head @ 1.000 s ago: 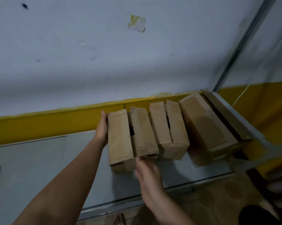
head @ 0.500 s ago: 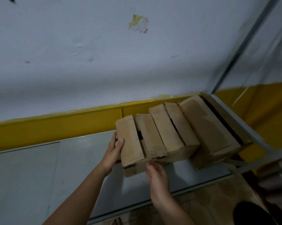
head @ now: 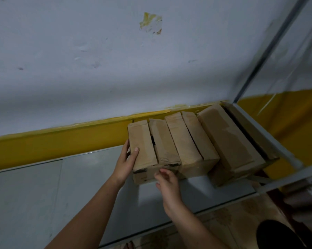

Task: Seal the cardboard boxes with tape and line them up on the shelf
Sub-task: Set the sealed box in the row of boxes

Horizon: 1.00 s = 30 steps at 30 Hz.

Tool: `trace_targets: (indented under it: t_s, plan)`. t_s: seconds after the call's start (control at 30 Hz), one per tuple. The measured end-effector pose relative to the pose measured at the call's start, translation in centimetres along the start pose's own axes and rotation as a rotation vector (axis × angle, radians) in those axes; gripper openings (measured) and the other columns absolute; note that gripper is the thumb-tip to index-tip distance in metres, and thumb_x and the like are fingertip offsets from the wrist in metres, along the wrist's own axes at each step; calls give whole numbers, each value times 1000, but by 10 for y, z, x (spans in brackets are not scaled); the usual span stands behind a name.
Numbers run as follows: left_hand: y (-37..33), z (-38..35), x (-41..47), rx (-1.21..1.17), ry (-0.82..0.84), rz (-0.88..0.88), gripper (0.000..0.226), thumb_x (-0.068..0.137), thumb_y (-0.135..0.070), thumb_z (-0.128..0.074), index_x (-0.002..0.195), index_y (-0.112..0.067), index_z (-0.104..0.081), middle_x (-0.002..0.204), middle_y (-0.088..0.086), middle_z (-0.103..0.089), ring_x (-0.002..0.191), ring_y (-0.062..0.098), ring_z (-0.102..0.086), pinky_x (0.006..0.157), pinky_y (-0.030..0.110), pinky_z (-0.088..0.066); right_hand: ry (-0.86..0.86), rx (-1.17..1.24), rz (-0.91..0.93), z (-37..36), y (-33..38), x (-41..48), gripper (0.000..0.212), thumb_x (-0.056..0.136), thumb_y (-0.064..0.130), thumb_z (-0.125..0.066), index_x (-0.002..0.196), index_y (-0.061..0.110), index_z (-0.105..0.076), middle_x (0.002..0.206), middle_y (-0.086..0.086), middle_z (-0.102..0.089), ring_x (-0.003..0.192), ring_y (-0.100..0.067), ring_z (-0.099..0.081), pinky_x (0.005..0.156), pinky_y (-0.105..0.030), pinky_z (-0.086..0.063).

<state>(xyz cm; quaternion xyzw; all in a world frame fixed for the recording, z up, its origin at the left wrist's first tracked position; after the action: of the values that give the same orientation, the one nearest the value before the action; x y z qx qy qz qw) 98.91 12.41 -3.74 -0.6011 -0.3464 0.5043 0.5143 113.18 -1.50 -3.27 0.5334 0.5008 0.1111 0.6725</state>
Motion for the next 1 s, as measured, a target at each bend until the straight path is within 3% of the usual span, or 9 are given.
trace_targets:
  t_s: [0.07, 0.2, 0.3, 0.37, 0.47, 0.57, 0.73, 0.9, 1.0]
  plan:
    - [4, 1, 2, 24, -18, 14, 84, 93, -68, -65, 164, -45, -26, 158, -9, -46, 133, 11, -58, 112, 44, -51, 4, -31, -3, 0, -2, 4, 22, 96, 13, -69, 117, 16, -62, 112, 2, -65, 107, -12, -63, 103, -36, -50]
    - [2, 2, 5, 176, -51, 25, 75, 102, -60, -56, 166, -39, -23, 155, -1, -30, 140, 20, -46, 119, 41, -41, 40, -95, 2, 3, -9, 10, 26, 96, 14, -69, 120, 18, -60, 116, 3, -64, 108, -10, -62, 105, -38, -50]
    - [-5, 12, 5, 388, -38, -1, 88, 92, -82, -50, 165, -42, -24, 154, 3, -38, 144, 26, -44, 120, 50, -41, 126, -292, 70, 8, -3, 8, 30, 96, 18, -70, 124, 20, -59, 119, 3, -64, 110, -10, -63, 95, -25, -51]
    - [-19, 21, 1, 654, -49, -68, 89, 91, -86, -43, 164, -38, -28, 154, 5, -45, 144, 27, -42, 118, 51, -41, 192, -468, 179, 16, 15, 3, 27, 96, 26, -71, 121, 22, -63, 117, 5, -67, 112, -12, -64, 86, -16, -49]
    - [-57, 37, -18, 1009, -150, -205, 85, 94, -86, -36, 160, -34, -36, 157, 1, -47, 142, 26, -45, 110, 50, -47, 246, -686, 413, 22, 63, -14, 31, 95, 44, -68, 123, 32, -61, 121, 14, -64, 116, -6, -61, 97, -27, -52]
    - [-84, 61, -49, 1169, -218, -246, 81, 95, -84, -33, 159, -34, -39, 157, -4, -49, 143, 24, -46, 112, 50, -45, 358, -908, 646, 1, 119, -46, 55, 94, 60, -61, 141, 36, -48, 139, 18, -49, 124, -3, -51, 102, -33, -49]
    - [-103, 122, -137, 1315, -399, -159, 82, 94, -84, -31, 159, -34, -38, 156, -5, -50, 143, 22, -46, 115, 48, -39, 490, -1287, 996, -64, 159, -100, 82, 87, 78, -49, 152, 30, -39, 156, 10, -39, 141, -19, -42, 111, -39, -39]
    - [-101, 189, -250, 1339, -630, 26, 81, 96, -85, -31, 160, -35, -34, 157, -7, -49, 142, 21, -47, 115, 47, -41, 860, -1361, 1208, -141, 134, -165, 100, 87, 82, -42, 164, 27, -11, 172, 11, -5, 158, -13, -4, 129, -39, -10]
    - [-97, 229, -321, 1324, -765, 154, 83, 95, -86, -30, 160, -35, -35, 152, -7, -52, 138, 23, -51, 110, 47, -45, 1037, -1373, 1355, -189, 100, -213, 107, 86, 86, -38, 164, 21, -3, 173, 4, 0, 159, -14, 3, 129, -40, -1]
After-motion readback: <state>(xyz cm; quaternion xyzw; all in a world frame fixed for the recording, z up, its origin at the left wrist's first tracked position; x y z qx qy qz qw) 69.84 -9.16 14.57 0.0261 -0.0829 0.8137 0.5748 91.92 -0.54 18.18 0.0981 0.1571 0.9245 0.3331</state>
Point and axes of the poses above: each hand's wrist, its own x-axis towards the middle knuckle, its own z-axis out of the back of the hand, y = z × x, the point moved 6 cm from there along x, towards the middle knuckle
